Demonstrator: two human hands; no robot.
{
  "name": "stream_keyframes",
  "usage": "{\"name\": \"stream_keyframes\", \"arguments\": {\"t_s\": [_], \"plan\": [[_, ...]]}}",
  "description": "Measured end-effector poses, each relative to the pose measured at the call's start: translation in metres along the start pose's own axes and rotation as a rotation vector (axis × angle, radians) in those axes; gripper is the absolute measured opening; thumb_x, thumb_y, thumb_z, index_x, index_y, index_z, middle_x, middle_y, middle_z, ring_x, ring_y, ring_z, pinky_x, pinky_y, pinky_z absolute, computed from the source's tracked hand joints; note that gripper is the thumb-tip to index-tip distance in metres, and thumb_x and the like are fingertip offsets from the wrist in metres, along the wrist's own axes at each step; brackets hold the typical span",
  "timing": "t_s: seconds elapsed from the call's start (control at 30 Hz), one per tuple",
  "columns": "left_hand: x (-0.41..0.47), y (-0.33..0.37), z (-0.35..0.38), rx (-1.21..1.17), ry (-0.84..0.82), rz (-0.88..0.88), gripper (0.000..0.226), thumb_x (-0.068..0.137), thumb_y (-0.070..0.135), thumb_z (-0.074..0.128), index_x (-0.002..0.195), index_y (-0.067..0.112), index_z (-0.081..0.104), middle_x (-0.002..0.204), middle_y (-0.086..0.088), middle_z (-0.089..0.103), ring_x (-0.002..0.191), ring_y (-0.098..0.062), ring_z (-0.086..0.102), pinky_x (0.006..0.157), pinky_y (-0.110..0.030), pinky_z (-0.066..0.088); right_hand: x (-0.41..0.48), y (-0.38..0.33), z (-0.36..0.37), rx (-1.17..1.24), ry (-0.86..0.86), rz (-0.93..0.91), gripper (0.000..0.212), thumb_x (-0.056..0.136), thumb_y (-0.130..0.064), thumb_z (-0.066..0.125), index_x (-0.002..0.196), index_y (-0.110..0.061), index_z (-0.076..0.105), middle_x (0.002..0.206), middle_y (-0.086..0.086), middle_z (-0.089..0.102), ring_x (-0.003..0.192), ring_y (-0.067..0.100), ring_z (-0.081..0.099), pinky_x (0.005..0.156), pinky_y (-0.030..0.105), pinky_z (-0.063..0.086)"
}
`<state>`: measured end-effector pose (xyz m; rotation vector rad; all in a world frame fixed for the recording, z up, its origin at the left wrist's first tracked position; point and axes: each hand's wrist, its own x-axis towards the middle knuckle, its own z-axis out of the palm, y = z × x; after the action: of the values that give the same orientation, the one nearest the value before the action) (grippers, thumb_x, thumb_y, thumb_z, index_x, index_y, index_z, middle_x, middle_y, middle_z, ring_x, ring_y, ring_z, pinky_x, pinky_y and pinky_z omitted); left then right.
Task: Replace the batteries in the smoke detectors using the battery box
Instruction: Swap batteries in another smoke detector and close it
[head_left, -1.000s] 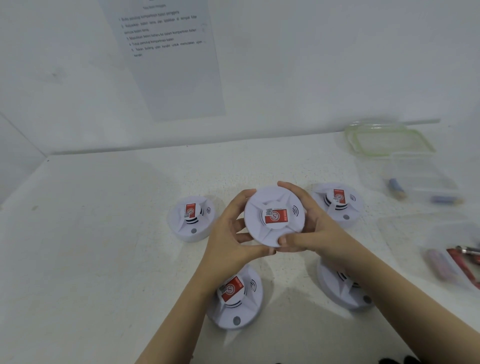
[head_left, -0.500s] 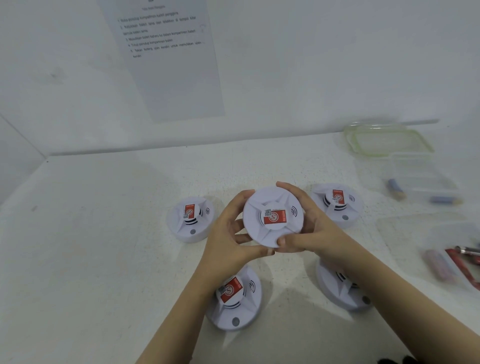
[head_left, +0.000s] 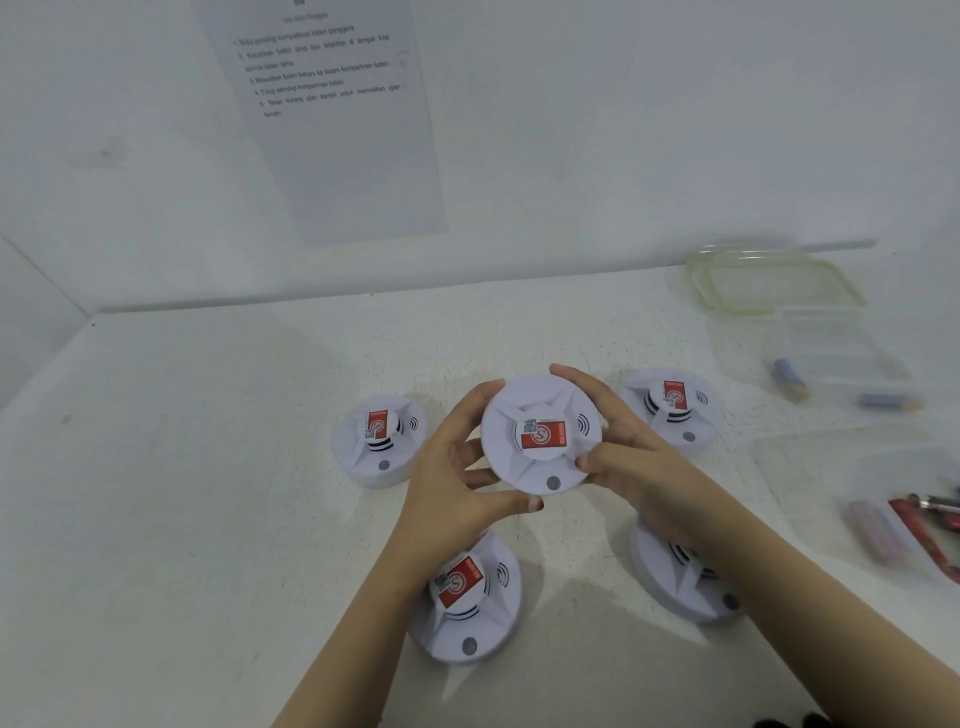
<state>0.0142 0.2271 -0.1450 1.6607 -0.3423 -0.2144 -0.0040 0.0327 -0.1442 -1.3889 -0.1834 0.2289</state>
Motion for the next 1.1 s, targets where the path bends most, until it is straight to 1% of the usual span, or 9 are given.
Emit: {"name": "stream_keyframes", "arguments": {"t_s": [0.1, 0.23, 0.37, 0.53, 0.67, 0.83, 0.97, 1.1], "plan": [[0.0001, -0.0008, 0.0000, -0.001, 0.002, 0.000, 0.093, 0.058, -0.014, 0.084, 0.133, 0.026, 0.048, 0.124, 0.012, 0.063, 0.110, -0.012, 0.064, 0.075, -0.028, 0.058, -0.0001, 0.0002, 0.0000, -0.009, 0.012, 0.001, 0.071, 0.072, -0.003, 0.048, 0.132, -0.040, 0.043, 0.125, -0.005, 0.061, 0.111, 0.022, 0.059, 0.089, 0.041, 0.051], [0.0005, -0.0016, 0.0005, -0.002, 0.003, -0.002, 0.092, 0.058, -0.013, 0.084, 0.134, 0.025, 0.048, 0.125, 0.009, 0.063, 0.111, -0.014, 0.064, 0.075, -0.030, 0.058, 0.0001, 0.0006, 0.0001, -0.012, 0.023, 0.007, 0.072, 0.070, -0.004, 0.047, 0.132, -0.040, 0.043, 0.124, -0.006, 0.061, 0.108, 0.019, 0.060, 0.085, 0.036, 0.053], [0.0006, -0.0019, 0.0005, 0.003, 0.006, -0.005, 0.092, 0.058, -0.013, 0.084, 0.134, 0.025, 0.048, 0.125, 0.009, 0.063, 0.110, -0.014, 0.064, 0.074, -0.030, 0.058, 0.0005, 0.0011, 0.0004, -0.014, 0.026, 0.007, 0.072, 0.070, -0.003, 0.047, 0.132, -0.041, 0.044, 0.124, -0.005, 0.061, 0.108, 0.018, 0.061, 0.082, 0.034, 0.053], [0.0009, -0.0028, -0.0001, 0.008, 0.008, -0.005, 0.093, 0.058, -0.014, 0.084, 0.133, 0.026, 0.048, 0.125, 0.009, 0.063, 0.111, -0.015, 0.064, 0.074, -0.030, 0.058, 0.0002, 0.0011, 0.0003, -0.028, 0.027, 0.003, 0.071, 0.071, -0.003, 0.047, 0.131, -0.042, 0.044, 0.122, -0.006, 0.062, 0.107, 0.018, 0.062, 0.084, 0.035, 0.054], [0.0013, -0.0030, 0.0000, 0.012, 0.005, -0.005, 0.093, 0.058, -0.013, 0.085, 0.135, 0.024, 0.047, 0.126, 0.007, 0.063, 0.111, -0.014, 0.064, 0.075, -0.029, 0.058, 0.0004, 0.0012, 0.0005, -0.025, 0.031, 0.006, 0.071, 0.071, -0.003, 0.047, 0.131, -0.042, 0.045, 0.122, -0.005, 0.062, 0.105, 0.017, 0.062, 0.081, 0.034, 0.054], [0.0009, -0.0036, -0.0004, 0.016, 0.004, -0.003, 0.093, 0.059, -0.011, 0.085, 0.136, 0.023, 0.047, 0.128, 0.007, 0.062, 0.112, -0.015, 0.064, 0.077, -0.031, 0.059, -0.0006, 0.0013, 0.0008, -0.041, 0.034, 0.003, 0.071, 0.073, -0.002, 0.047, 0.131, -0.043, 0.044, 0.124, -0.006, 0.061, 0.110, 0.021, 0.060, 0.087, 0.040, 0.052], [0.0010, -0.0039, -0.0003, 0.015, 0.002, -0.003, 0.093, 0.059, -0.011, 0.085, 0.136, 0.023, 0.047, 0.129, 0.005, 0.062, 0.113, -0.017, 0.064, 0.077, -0.033, 0.059, -0.0004, 0.0002, 0.0011, -0.042, 0.035, 0.005, 0.072, 0.071, -0.003, 0.047, 0.131, -0.043, 0.045, 0.122, -0.005, 0.062, 0.108, 0.020, 0.061, 0.086, 0.038, 0.053], [0.0007, -0.0043, -0.0005, 0.012, 0.007, -0.001, 0.093, 0.059, -0.011, 0.085, 0.136, 0.023, 0.046, 0.129, 0.006, 0.062, 0.113, -0.016, 0.064, 0.077, -0.032, 0.059, -0.0011, -0.0001, 0.0014, -0.040, 0.036, 0.004, 0.072, 0.071, -0.002, 0.047, 0.131, -0.041, 0.044, 0.122, -0.004, 0.062, 0.106, 0.019, 0.061, 0.084, 0.036, 0.053]]}}
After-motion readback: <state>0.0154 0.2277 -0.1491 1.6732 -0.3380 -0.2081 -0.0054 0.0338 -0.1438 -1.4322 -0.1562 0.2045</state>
